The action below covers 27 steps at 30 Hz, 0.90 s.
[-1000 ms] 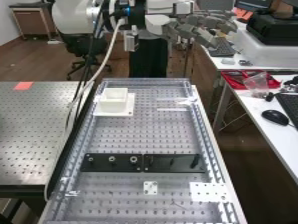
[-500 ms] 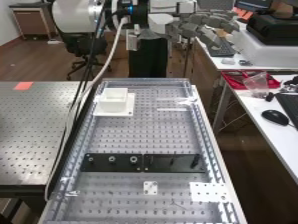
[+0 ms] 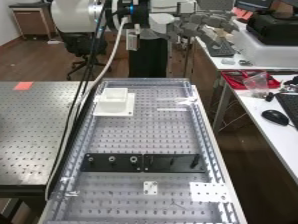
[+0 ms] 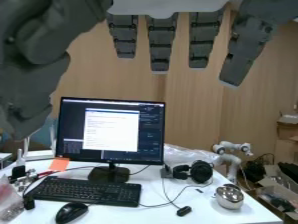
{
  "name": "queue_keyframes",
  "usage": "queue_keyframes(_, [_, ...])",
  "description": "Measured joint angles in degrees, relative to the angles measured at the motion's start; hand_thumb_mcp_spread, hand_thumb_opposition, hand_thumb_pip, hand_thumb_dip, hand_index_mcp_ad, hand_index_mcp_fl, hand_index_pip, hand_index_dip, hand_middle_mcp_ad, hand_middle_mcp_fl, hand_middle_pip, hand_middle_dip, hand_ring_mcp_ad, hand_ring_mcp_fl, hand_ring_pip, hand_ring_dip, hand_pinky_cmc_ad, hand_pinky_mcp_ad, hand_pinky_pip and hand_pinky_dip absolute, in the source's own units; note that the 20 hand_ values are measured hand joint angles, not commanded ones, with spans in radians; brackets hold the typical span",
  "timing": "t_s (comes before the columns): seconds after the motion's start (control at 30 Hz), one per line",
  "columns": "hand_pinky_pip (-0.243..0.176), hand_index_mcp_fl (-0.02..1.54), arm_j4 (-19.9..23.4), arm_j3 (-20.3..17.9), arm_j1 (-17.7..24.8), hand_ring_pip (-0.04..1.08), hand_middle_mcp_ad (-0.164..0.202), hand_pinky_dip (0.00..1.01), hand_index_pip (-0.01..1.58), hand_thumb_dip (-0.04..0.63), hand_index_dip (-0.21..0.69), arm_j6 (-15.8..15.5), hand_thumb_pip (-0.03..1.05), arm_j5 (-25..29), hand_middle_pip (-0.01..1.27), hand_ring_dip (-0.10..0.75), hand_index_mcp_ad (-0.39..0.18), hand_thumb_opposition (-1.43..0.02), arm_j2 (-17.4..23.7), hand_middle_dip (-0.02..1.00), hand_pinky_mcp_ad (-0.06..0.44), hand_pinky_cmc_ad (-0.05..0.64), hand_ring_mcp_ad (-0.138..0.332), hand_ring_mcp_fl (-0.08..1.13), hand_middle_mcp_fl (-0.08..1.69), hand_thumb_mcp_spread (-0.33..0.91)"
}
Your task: Grab the chopstick and place it in the clear container
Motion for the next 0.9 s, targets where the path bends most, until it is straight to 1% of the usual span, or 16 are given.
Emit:
queue_keyframes(0.17, [-0.063,0.04,0.3,0.0,0.1,0.12,0.059,0.47,0.09,0.03,0.017,-0.1,0.8,0.2,0.14,0.265,-0.098,-0.72,-0.1,0.36,0.346,0.429,0.188,0.02,0.03,-0.03])
queue_keyframes(0.3, [-0.063,0.03,0.7,0.1,0.3,0.12,0.065,0.47,0.09,0.03,0.017,0.2,0.8,2.2,0.14,0.265,-0.087,-0.72,-0.2,0.36,0.346,0.429,0.188,0.02,0.03,-0.03])
queue_keyframes(0.43, [-0.063,0.03,0.6,0.3,0.3,0.12,0.059,0.47,0.09,0.03,0.017,1.0,0.8,1.8,0.14,0.265,-0.098,-0.72,-0.5,0.36,0.346,0.429,0.188,0.02,0.03,-0.03])
queue_keyframes(0.47, [-0.063,0.04,0.5,0.4,0.3,0.12,0.063,0.47,0.09,0.03,0.017,1.0,0.8,1.5,0.14,0.265,-0.098,-0.72,-0.5,0.36,0.346,0.429,0.19,0.02,0.03,-0.03])
queue_keyframes(0.57, [-0.063,0.04,-0.6,0.8,0.0,0.12,0.059,0.47,0.09,0.03,0.017,1.1,0.8,0.1,0.14,0.265,-0.098,-0.72,-0.5,0.37,0.346,0.429,0.188,0.02,0.03,-0.03])
queue_keyframes(0.67, [-0.063,0.04,-2.3,1.3,-0.2,0.12,0.059,0.47,0.09,0.03,0.017,1.1,0.8,1.2,0.14,0.265,-0.098,-0.72,-0.5,0.36,0.346,0.429,0.188,0.02,0.03,-0.03])
queue_keyframes(0.73, [-0.063,0.04,-2.9,1.2,-0.5,0.12,0.068,0.47,0.09,0.03,0.017,1.2,0.8,1.4,0.14,0.265,-0.084,-0.72,-0.2,0.36,0.346,0.429,0.19,0.02,0.03,-0.03])
queue_keyframes(0.77, [-0.063,0.04,-3.0,1.1,-0.7,0.12,0.068,0.47,0.09,0.03,0.017,1.2,0.79,1.0,0.14,0.265,-0.082,-0.72,0.0,0.37,0.346,0.429,0.19,0.02,0.03,-0.03])
queue_keyframes(0.83, [-0.063,0.03,-3.4,-0.1,-1.2,0.12,0.065,0.47,0.09,0.03,0.017,1.3,0.78,-2.0,0.14,0.265,-0.087,-0.73,1.2,0.36,0.347,0.428,0.188,0.02,0.03,-0.03])
queue_keyframes(0.9, [-0.063,0.03,-3.6,-0.9,-1.4,0.12,0.059,0.47,0.09,0.03,0.017,1.5,0.77,-3.4,0.14,0.265,-0.098,-0.73,1.9,0.36,0.347,0.426,0.188,0.02,0.03,-0.03])
